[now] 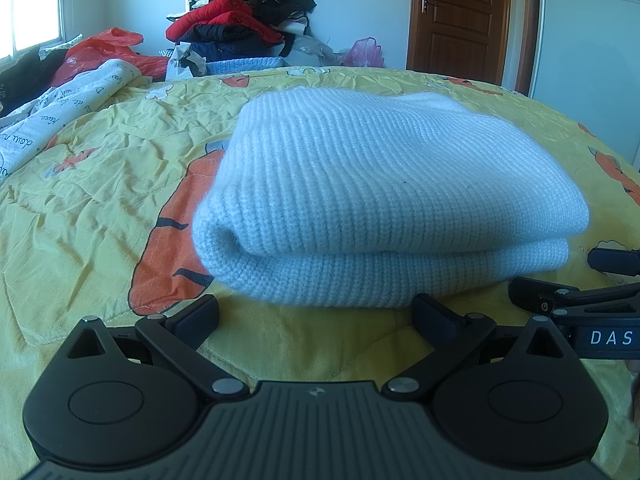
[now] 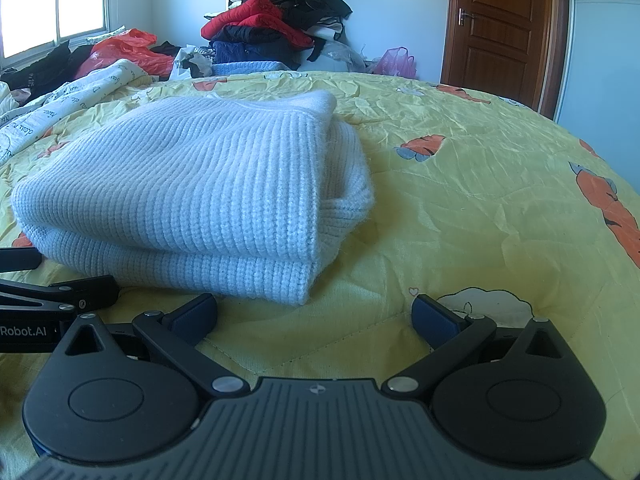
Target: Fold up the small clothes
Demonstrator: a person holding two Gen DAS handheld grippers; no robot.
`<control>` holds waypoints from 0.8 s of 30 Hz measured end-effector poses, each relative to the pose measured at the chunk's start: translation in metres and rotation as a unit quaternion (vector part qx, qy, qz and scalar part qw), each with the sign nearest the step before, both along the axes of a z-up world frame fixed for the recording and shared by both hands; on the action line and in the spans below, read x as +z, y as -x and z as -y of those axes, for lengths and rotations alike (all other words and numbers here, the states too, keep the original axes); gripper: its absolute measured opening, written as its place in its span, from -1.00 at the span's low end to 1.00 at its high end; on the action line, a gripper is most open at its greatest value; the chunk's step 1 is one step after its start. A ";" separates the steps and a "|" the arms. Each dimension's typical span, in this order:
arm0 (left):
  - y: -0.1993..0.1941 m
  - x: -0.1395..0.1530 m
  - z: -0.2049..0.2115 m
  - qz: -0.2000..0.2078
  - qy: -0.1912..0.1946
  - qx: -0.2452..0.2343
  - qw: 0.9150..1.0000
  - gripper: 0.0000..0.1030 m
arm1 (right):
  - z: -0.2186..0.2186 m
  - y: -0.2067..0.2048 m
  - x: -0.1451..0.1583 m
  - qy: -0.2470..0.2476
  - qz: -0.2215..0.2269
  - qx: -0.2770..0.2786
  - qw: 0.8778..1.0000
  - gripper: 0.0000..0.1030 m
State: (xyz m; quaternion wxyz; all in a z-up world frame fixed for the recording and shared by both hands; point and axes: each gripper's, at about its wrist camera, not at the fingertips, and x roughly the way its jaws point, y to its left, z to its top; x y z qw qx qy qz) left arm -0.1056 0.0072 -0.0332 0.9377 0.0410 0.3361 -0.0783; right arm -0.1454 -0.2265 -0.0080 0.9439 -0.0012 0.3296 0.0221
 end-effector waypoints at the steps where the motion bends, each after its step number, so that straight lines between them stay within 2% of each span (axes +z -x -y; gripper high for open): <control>1: 0.000 0.000 0.000 0.000 0.000 0.000 1.000 1.00 | 0.000 0.000 0.000 0.000 0.000 0.000 1.000 1.00; 24: 0.000 0.002 0.002 -0.009 -0.004 -0.005 1.000 1.00 | 0.000 0.000 0.001 0.002 -0.002 -0.001 1.000 0.99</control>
